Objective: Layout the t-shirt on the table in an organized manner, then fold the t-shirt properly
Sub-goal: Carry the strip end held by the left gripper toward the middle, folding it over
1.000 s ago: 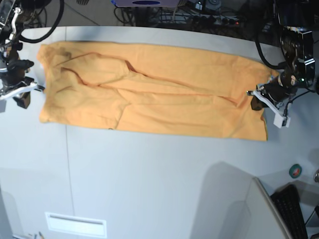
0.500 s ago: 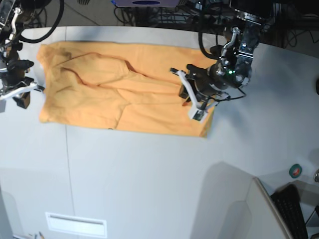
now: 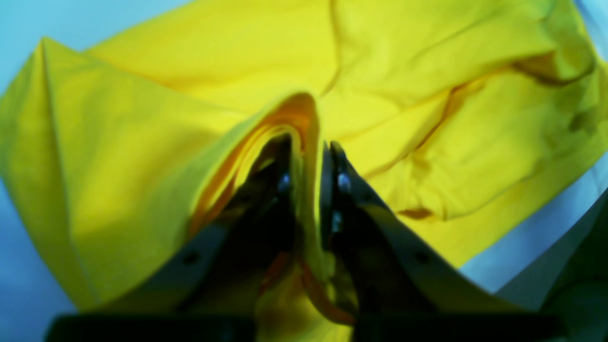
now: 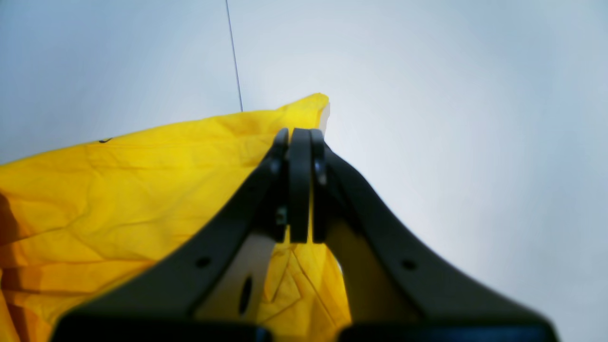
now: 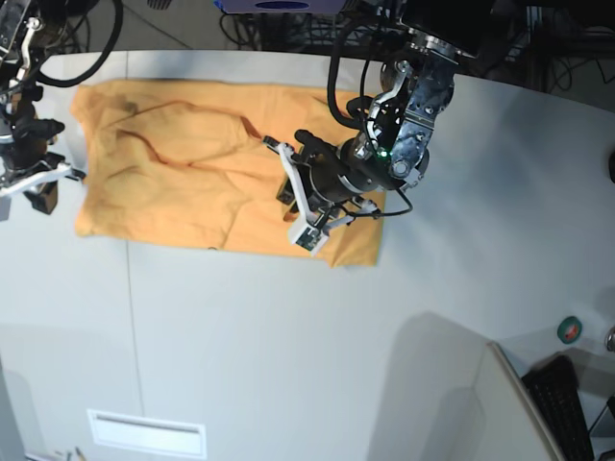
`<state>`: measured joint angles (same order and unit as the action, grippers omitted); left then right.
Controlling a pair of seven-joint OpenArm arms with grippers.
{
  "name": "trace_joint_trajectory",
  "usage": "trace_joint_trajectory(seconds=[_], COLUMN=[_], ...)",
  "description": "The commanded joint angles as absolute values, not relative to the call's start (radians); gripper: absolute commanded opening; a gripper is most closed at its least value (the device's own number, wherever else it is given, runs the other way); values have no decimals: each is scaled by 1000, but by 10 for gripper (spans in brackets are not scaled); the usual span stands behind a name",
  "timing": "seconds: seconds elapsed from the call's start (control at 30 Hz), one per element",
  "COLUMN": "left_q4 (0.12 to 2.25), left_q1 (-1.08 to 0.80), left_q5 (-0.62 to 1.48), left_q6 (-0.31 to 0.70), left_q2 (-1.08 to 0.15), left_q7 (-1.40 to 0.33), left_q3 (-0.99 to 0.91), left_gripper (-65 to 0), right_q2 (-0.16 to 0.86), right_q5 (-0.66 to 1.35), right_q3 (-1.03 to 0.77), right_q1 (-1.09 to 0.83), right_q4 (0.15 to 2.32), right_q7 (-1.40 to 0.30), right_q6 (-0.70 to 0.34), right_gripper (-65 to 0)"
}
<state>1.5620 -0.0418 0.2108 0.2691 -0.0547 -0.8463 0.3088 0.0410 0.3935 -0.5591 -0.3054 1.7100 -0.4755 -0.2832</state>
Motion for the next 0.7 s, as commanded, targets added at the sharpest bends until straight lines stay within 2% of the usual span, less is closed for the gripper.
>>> trace_joint_trajectory(seconds=[0.0, 0.5, 0.67], left_q4=[1567, 1520, 1520], left_q1=[-28, -10, -7], left_q5=[219, 226, 228], left_q6=[275, 275, 275], left_q2=[-48, -10, -10], left_q7=[-829, -829, -829], left_q3=[308, 311, 372], left_gripper=[-650, -650, -650], right_q2=[53, 53, 53], right_q5=[406, 406, 406], right_q3=[-564, -564, -564], right_q1=[-302, -300, -300], right_q4=[1725, 1725, 1725], right_q7=[-453, -453, -453], right_q6=[-285, -285, -285], right_gripper=[-650, -650, -650])
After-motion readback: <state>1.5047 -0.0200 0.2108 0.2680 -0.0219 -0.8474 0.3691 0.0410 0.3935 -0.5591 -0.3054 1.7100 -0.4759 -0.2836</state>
